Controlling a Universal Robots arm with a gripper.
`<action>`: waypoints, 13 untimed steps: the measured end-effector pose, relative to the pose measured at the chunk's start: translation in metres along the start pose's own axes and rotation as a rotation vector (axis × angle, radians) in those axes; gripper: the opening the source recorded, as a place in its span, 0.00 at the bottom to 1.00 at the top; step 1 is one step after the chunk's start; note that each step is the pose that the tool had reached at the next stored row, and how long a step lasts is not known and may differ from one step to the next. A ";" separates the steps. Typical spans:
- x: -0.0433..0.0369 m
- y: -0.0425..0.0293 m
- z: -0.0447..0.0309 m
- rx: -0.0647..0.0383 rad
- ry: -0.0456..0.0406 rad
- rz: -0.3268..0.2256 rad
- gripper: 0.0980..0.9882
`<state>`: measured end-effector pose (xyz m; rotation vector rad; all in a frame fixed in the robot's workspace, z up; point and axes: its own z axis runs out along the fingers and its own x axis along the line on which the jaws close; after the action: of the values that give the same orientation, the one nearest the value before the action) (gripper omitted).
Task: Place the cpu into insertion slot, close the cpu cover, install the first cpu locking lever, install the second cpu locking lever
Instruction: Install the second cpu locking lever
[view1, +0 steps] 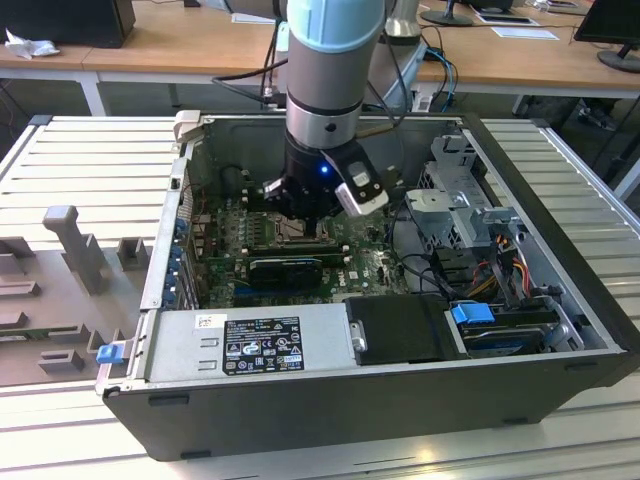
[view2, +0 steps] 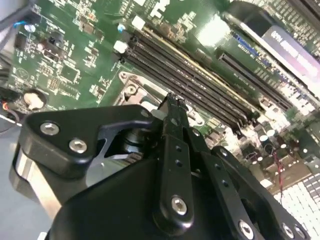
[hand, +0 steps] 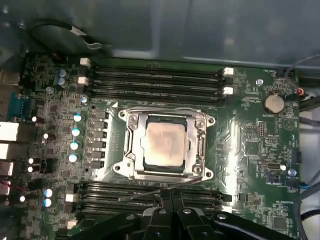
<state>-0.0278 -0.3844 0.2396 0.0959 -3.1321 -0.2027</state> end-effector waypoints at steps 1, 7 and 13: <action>0.0058 0.0002 0.0012 -0.003 -0.0002 0.000 0.01; 0.0237 -0.0006 0.0143 -0.019 0.0018 -0.023 0.01; 0.0333 -0.0059 0.0229 -0.055 -0.0002 -0.027 0.01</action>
<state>-0.0608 -0.3893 0.2161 0.1375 -3.1241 -0.2888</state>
